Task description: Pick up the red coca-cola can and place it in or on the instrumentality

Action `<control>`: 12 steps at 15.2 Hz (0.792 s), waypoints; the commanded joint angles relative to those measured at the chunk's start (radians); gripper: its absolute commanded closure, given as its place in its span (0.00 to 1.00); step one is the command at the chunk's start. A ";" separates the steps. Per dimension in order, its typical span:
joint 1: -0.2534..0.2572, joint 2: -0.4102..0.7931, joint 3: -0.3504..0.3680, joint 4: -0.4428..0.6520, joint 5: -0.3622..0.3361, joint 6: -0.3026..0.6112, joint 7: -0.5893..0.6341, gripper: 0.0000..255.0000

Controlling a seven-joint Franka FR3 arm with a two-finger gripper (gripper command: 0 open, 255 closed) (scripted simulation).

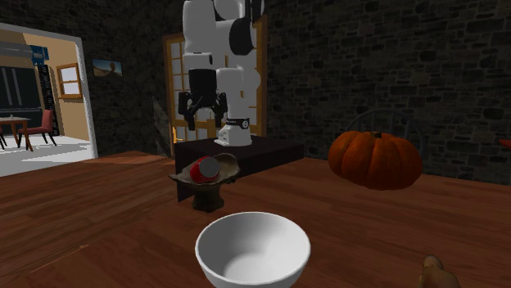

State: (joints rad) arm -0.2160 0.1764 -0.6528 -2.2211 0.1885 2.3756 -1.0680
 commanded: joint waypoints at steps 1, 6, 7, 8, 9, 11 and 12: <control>0.007 -0.028 -0.009 0.008 -0.028 -0.029 0.019 0.00; 0.020 -0.100 -0.023 0.037 -0.096 -0.112 0.067 0.00; 0.020 -0.100 -0.023 0.037 -0.096 -0.112 0.067 0.00; 0.020 -0.100 -0.023 0.037 -0.096 -0.112 0.067 0.00; 0.020 -0.100 -0.023 0.037 -0.096 -0.112 0.067 0.00; 0.020 -0.100 -0.023 0.037 -0.096 -0.112 0.067 0.00; 0.020 -0.100 -0.023 0.037 -0.096 -0.112 0.067 0.00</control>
